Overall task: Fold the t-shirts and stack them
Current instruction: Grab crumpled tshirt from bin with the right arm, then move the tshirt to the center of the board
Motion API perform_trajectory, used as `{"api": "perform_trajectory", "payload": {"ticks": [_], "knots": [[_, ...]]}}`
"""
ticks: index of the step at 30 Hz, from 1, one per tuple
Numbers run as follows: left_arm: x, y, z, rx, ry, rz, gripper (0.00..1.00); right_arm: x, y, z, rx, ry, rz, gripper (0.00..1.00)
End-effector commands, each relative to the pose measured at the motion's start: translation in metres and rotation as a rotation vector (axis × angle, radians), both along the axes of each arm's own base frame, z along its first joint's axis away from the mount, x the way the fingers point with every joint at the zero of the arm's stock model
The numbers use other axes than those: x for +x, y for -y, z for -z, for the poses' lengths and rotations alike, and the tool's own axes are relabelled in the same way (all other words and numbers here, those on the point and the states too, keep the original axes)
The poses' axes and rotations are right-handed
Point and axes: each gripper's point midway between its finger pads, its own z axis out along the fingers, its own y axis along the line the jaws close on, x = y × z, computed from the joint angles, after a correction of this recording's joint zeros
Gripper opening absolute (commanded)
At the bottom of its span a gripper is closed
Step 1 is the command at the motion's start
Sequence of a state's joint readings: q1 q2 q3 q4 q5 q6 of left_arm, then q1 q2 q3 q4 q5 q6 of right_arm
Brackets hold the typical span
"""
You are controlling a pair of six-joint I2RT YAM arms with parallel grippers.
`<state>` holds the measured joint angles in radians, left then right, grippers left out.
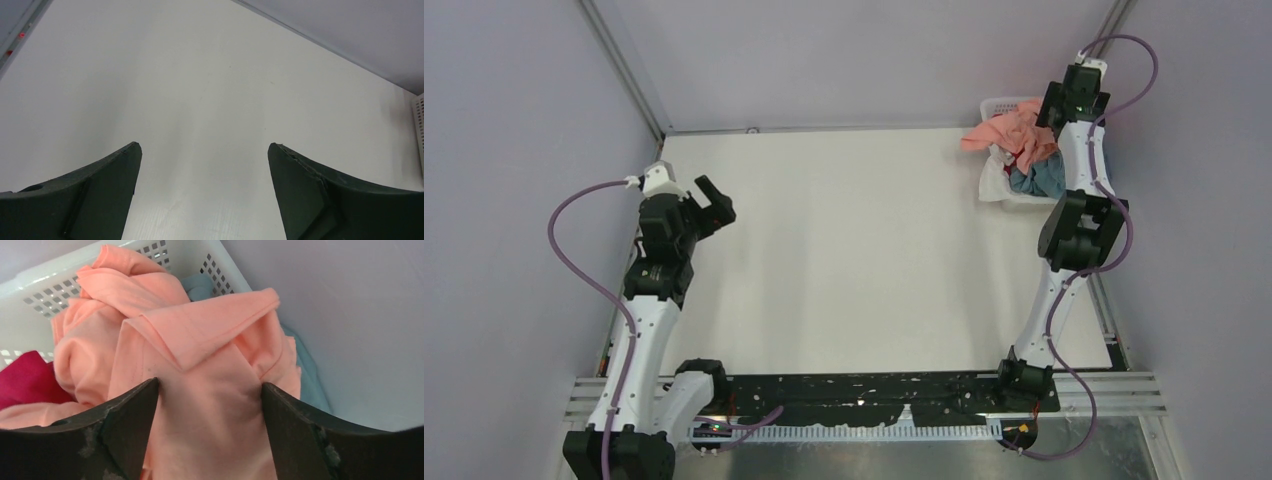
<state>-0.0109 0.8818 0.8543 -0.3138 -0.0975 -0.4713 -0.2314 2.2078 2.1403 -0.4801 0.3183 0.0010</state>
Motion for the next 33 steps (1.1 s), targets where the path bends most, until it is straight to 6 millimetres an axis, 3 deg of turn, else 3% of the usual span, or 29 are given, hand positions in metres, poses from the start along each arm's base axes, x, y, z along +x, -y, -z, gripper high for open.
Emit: {"api": "perform_trajectory", "payload": {"ticks": [1,2,5,6,7,11,14,16,17,18,19,23,25,27,28,32,33], "knots": [[0.000,-0.009,-0.019,0.032,0.041,-0.031,0.99,0.010,-0.002,-0.039,-0.012,0.083,-0.018,0.69],[-0.001,-0.010,-0.019,0.033,0.041,-0.038,0.99,0.010,-0.002,-0.038,-0.001,0.091,-0.007,0.52],[-0.004,-0.014,-0.020,0.041,0.053,-0.059,0.99,0.012,-0.001,-0.050,-0.012,0.115,-0.014,0.24],[-0.006,-0.015,-0.022,0.044,0.063,-0.064,0.99,0.012,-0.002,-0.061,-0.017,0.136,-0.017,0.10],[-0.007,-0.016,-0.021,0.045,0.063,-0.068,0.99,0.011,-0.002,-0.071,-0.022,0.154,-0.017,0.06],[-0.009,-0.014,-0.026,0.038,0.086,-0.062,0.99,0.007,-0.009,-0.133,-0.036,0.281,-0.054,0.05],[-0.009,-0.010,-0.029,0.025,0.101,-0.040,0.99,0.003,-0.033,-0.208,-0.006,0.481,-0.152,0.05],[-0.008,-0.007,-0.029,0.014,0.106,-0.032,0.99,-0.017,-0.057,-0.280,0.028,0.674,-0.239,0.05],[-0.008,-0.006,-0.029,0.008,0.109,-0.028,0.99,-0.020,-0.074,-0.307,0.039,0.762,-0.321,0.05],[-0.008,-0.005,-0.028,0.002,0.112,-0.022,0.99,-0.036,-0.086,-0.338,0.063,0.850,-0.350,0.05],[-0.008,-0.003,-0.027,-0.002,0.114,-0.014,0.99,-0.044,-0.099,-0.365,0.060,0.944,-0.403,0.05],[-0.008,0.001,-0.023,-0.018,0.111,0.004,0.99,-0.105,-0.148,-0.464,0.094,1.263,-0.561,0.05],[-0.009,0.001,-0.021,-0.021,0.111,0.004,0.99,-0.135,-0.176,-0.499,0.122,1.378,-0.656,0.05],[-0.010,0.002,-0.019,-0.024,0.109,0.005,0.99,-0.159,-0.207,-0.522,0.159,1.454,-0.751,0.05],[-0.010,0.002,-0.018,-0.024,0.111,0.008,0.99,-0.169,-0.217,-0.530,0.168,1.478,-0.781,0.05],[-0.012,0.003,-0.017,-0.032,0.115,0.007,0.99,-0.214,-0.302,-0.544,0.259,1.513,-1.031,0.05],[-0.012,0.002,-0.017,-0.032,0.114,0.006,0.99,-0.224,-0.312,-0.547,0.259,1.522,-1.066,0.05]]}}
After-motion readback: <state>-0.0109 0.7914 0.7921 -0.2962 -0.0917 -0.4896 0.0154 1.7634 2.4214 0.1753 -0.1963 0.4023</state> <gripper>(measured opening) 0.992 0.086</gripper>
